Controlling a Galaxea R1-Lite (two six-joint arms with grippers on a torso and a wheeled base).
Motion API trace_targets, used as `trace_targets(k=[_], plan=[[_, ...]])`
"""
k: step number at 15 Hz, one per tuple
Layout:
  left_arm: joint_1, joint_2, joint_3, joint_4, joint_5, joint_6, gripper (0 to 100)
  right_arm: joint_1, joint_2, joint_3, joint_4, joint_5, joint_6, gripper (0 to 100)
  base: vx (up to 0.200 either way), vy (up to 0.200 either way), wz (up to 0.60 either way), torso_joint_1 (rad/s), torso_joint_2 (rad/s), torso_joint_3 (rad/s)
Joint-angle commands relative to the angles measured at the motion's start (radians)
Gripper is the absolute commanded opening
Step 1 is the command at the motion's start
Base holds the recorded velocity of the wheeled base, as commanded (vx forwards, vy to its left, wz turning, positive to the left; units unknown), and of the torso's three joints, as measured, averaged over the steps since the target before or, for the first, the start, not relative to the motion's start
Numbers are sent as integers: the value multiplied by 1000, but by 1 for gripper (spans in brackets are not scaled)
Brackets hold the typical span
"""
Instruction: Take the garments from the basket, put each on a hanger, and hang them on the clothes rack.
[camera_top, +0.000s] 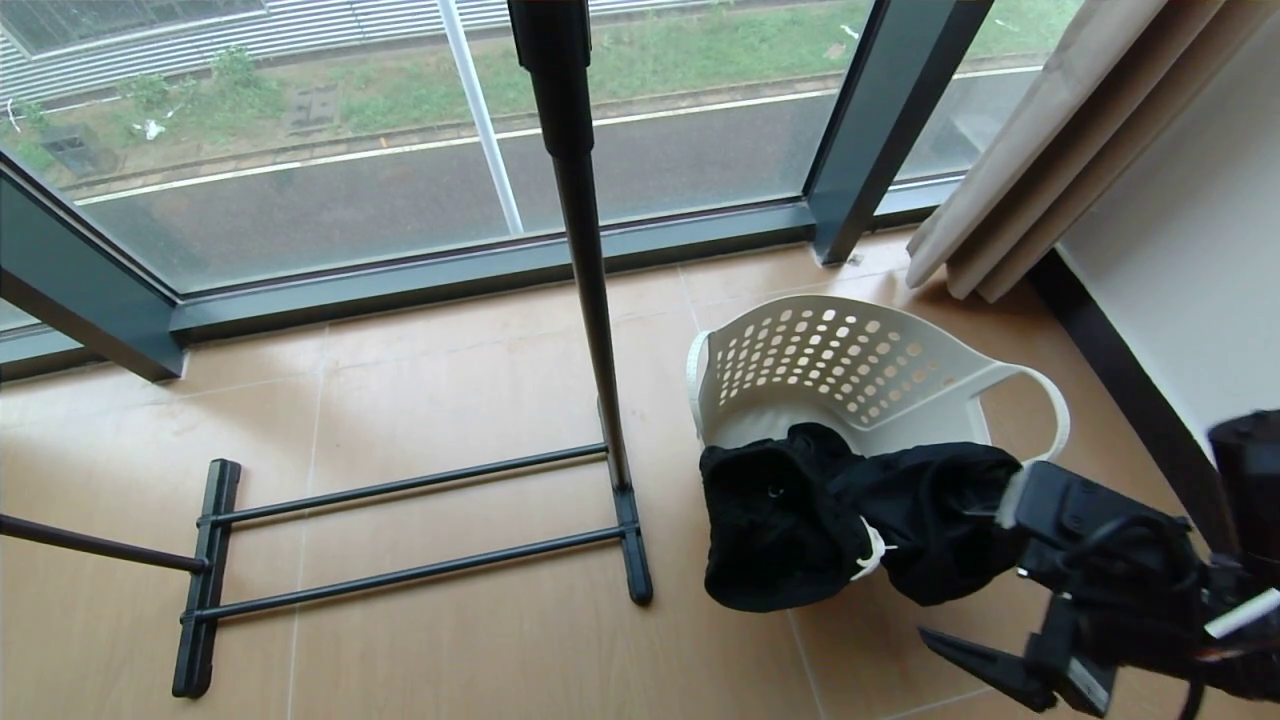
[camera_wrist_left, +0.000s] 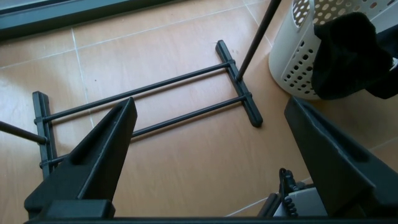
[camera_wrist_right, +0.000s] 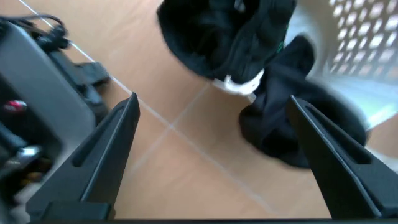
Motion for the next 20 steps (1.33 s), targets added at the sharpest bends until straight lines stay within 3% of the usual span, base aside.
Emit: trace_targets(k=[1, 4, 9, 12, 20], plan=[[0, 0, 0, 0, 0, 0, 100, 64, 205, -132, -2, -47, -78, 100, 0, 0, 0, 0, 0, 0], [0, 0, 0, 0, 0, 0, 100, 82, 386, -310, 0, -76, -158, 100, 0, 0, 0, 0, 0, 0], [0, 0, 0, 0, 0, 0, 100, 81, 576, -491, 0, -222, -362, 100, 0, 0, 0, 0, 0, 0], [0, 0, 0, 0, 0, 0, 100, 82, 674, -600, 1, -300, -368, 100, 0, 0, 0, 0, 0, 0], [0, 0, 0, 0, 0, 4, 100, 56, 769, -747, -2, -369, -360, 100, 0, 0, 0, 0, 0, 0]])
